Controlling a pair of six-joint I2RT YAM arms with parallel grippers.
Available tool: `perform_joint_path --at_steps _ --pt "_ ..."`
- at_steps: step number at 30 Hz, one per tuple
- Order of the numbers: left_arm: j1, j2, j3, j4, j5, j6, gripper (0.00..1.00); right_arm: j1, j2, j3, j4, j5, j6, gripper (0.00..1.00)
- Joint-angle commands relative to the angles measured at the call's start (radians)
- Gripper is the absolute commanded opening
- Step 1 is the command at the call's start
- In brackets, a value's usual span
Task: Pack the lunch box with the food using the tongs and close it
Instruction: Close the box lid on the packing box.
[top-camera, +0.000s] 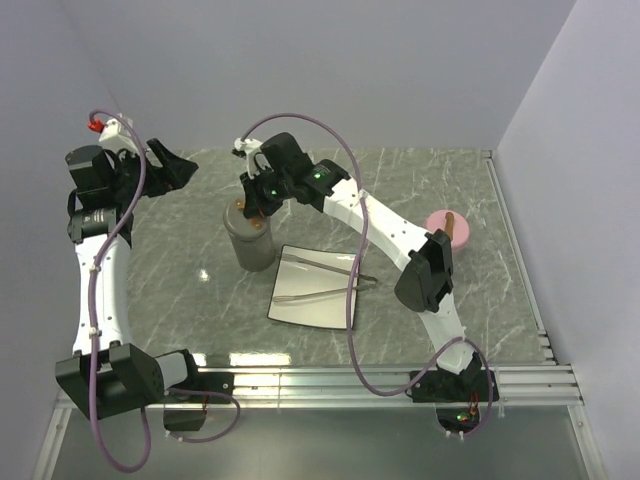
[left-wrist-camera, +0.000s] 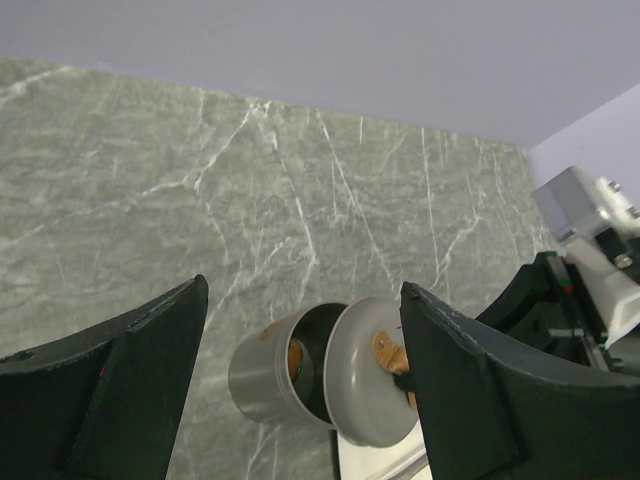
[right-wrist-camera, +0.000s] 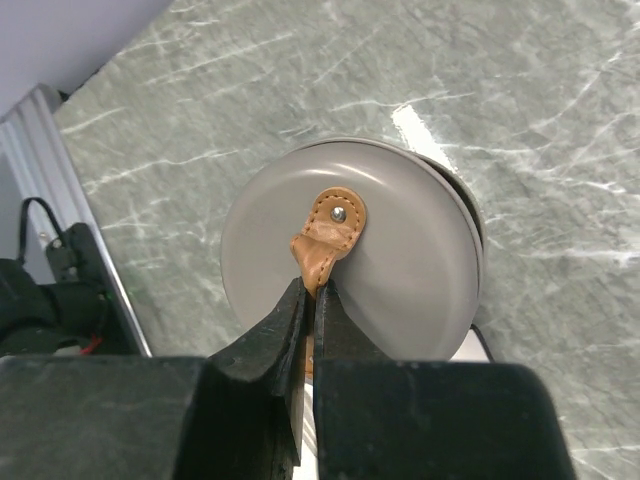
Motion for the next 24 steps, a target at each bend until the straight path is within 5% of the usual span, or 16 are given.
perform_joint_path --at_steps 1,15,24 --pt "0.006 -0.049 -0.023 0.018 0.024 0.016 0.83 0.003 0.012 0.066 0.0 0.027 -0.047 0.0" --pt "0.007 0.002 -0.116 0.039 -0.013 -0.048 0.77 -0.007 0.096 0.075 0.035 0.013 -0.047 0.0" --pt "0.018 0.101 -0.273 0.306 0.082 -0.208 0.65 -0.013 0.101 0.052 0.027 -0.002 -0.044 0.0"
